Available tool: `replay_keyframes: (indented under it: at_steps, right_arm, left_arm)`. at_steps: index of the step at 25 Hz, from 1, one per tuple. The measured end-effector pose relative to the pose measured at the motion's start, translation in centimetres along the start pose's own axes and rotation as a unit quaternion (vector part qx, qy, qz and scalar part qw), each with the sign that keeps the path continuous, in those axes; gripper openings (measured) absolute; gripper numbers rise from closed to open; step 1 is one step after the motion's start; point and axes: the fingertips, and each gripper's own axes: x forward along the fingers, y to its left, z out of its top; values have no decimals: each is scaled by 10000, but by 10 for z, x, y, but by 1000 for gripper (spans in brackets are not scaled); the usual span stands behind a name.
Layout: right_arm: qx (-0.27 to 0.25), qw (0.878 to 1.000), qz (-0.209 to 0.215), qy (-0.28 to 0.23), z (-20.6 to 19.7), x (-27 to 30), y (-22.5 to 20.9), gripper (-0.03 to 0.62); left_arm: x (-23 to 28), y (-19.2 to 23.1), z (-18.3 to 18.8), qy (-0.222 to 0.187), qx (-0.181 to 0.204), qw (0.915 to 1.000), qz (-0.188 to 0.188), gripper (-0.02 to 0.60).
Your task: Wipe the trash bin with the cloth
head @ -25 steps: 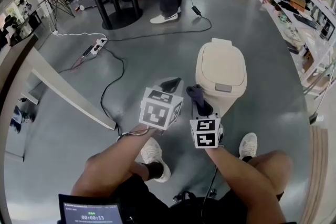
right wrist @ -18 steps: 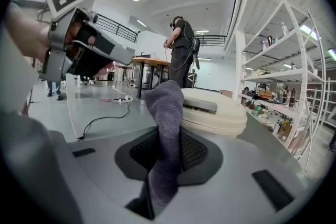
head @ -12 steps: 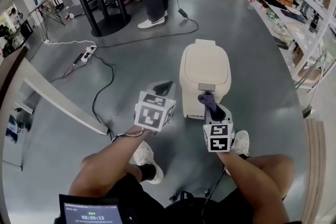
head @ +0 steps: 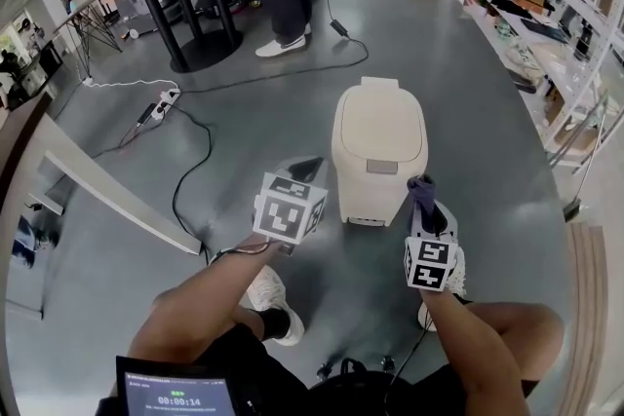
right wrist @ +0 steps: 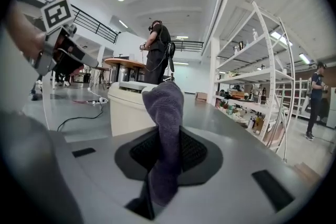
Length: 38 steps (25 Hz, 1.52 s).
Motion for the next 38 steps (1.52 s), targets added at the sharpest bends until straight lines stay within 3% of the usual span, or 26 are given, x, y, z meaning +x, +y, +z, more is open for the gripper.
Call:
replay_keyframes:
  at_steps: [5,10,17,22,25,28,33,38]
  right_arm:
    - [97,9992,303,-227,-15,-3,61,75]
    - [386,9967,565,-447,-12,7,113,75]
    - [687,9943,666,-469,-15,28,143,75]
    - [761,9935,708,-458,-14,32,152,75]
    - [754,9929,779,-484,-9,31,157,75]
    - [610,9934,880,-404,-13,30,164,75]
    - [454,9933,1030,-259,-22,32,175,75]
    - [583,9947,837,-126,-35,38,153,75]
  left_arm:
    - [3,11,-10,31,34,10000,32,-2]
    - [-2,20,-13,-206,-88,9997,15,-2]
    - [-26,29,-22,-579,694,9958,-134,-3]
    - [-18,48,-22,-895,-92,9958,179,-3]
    - [-10,46,-34,-1240,-872,9879,328,-2]
    - [-2,43,-65,-1274,-1445,9802,449,-2]
    - [13,50,-120,-896,-1637,9804,638,-2]
    - [30,37,-151,-624,-1936,9774,581,-3]
